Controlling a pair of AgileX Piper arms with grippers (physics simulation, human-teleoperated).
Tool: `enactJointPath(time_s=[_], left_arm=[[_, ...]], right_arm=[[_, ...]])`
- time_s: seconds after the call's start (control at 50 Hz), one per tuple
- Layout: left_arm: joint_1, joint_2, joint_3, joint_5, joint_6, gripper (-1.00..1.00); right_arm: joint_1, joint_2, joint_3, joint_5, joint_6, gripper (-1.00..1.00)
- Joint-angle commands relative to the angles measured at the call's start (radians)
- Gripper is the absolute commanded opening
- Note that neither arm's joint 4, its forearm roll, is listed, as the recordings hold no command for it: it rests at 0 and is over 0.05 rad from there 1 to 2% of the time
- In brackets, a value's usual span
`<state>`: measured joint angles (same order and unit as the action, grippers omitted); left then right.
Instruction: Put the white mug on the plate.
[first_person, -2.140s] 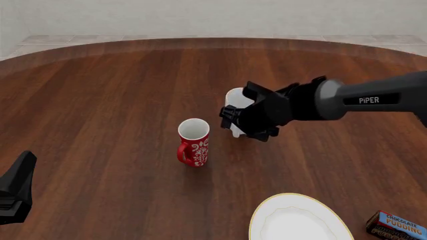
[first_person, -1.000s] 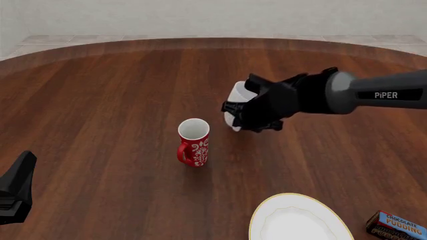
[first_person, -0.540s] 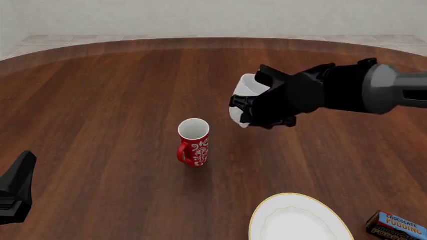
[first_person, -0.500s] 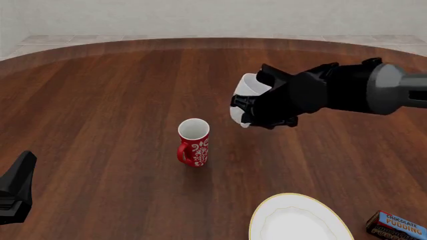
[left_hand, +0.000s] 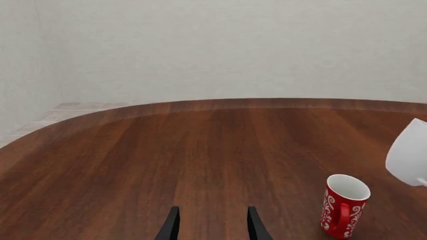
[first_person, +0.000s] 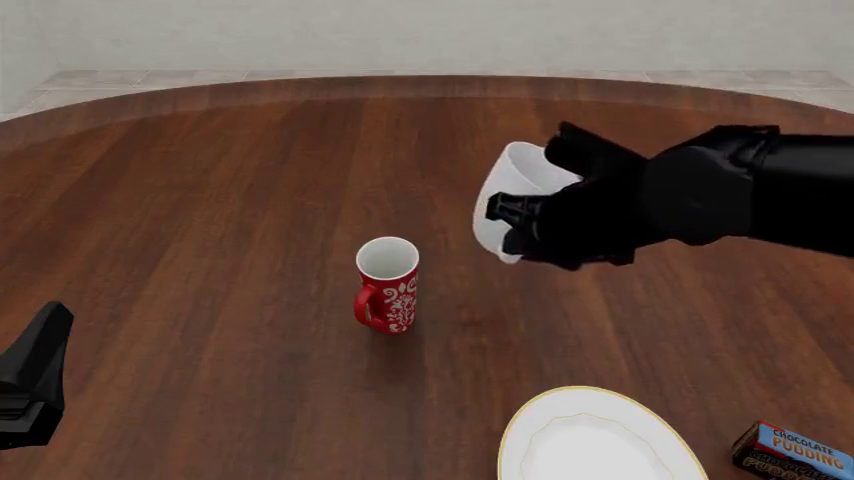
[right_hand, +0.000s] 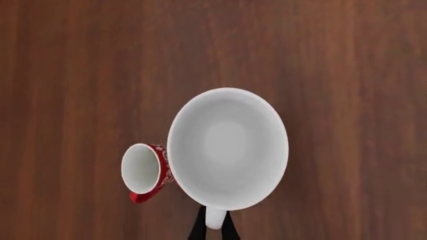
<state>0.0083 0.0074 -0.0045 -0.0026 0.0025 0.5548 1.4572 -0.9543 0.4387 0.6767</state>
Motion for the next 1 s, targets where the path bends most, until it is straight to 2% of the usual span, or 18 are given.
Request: enactJointPath(time_s=[0.02,1.0], left_arm=[[0.000,0.000,0.000,0.000,0.000,1.00],[0.000,0.000,0.000,0.000,0.000,1.00]], right_arm=[[0.027,-0.103,0.056,0.027,0.018,-1.00],[0.054,-0.451,0.245,0.180,0.012,-1.00]])
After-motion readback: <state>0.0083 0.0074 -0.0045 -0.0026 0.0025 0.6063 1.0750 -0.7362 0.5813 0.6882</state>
